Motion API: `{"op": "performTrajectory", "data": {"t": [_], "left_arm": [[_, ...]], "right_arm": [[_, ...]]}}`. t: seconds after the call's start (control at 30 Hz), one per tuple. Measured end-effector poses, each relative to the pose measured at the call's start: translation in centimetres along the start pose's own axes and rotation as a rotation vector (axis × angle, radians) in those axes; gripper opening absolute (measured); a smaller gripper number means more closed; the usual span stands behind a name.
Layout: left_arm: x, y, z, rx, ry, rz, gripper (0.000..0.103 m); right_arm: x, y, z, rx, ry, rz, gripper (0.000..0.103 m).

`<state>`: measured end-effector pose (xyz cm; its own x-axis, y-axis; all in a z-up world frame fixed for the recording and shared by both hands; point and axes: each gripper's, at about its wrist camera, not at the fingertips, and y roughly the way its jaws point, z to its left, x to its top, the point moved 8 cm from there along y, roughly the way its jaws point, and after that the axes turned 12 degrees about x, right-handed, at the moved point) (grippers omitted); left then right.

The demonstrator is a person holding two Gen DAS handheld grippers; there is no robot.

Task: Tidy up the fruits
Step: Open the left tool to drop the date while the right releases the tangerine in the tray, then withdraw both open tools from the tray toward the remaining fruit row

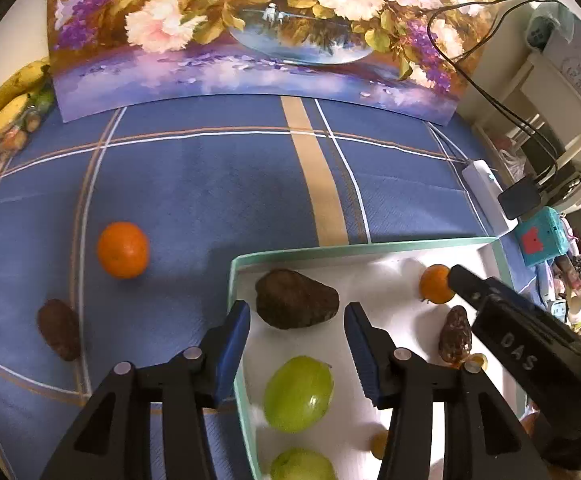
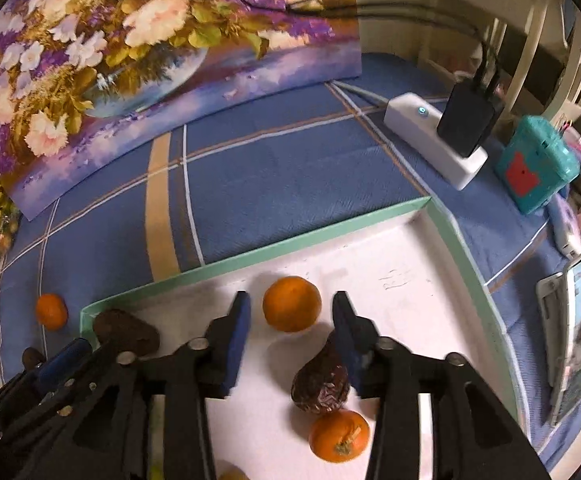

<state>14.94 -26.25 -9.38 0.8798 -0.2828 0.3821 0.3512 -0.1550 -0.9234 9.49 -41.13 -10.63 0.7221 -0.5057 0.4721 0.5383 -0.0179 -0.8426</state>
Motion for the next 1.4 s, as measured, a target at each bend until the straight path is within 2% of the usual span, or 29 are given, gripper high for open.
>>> {"op": "performTrajectory", "data": {"t": [0.27,0.47,0.6,1.0,1.4], "left_arm": [[0.6,-3.0,2.0,0.003,-0.052,-0.006,0.053],[0.2,-4.6,4.7,0.041,-0.095,-0.021,0.054],[-0.6,-4.7,6.7,0.064,-0.117,-0.015,0.054],[-2.3,-5.5,12.8,0.088,-0.267,0.004,0.055],[-2.2,-5.4,13.6,0.101,-0.277,0.007,0.057]], "right_arm": [[0.2,-3.8,1.2,-0.012,-0.015,-0.03,0.045],[-0.7,-5.5,2.1,0.0,-0.024,-0.036,0.045],[-1.5,-5.5,2.6,0.009,-0.025,-0.023,0.045],[-2.7,-5.7,4.6,0.025,-0.075,-0.001,0.045],[-2.8,-5.4,5.0,0.034,-0.088,0.009,0.045]]}}
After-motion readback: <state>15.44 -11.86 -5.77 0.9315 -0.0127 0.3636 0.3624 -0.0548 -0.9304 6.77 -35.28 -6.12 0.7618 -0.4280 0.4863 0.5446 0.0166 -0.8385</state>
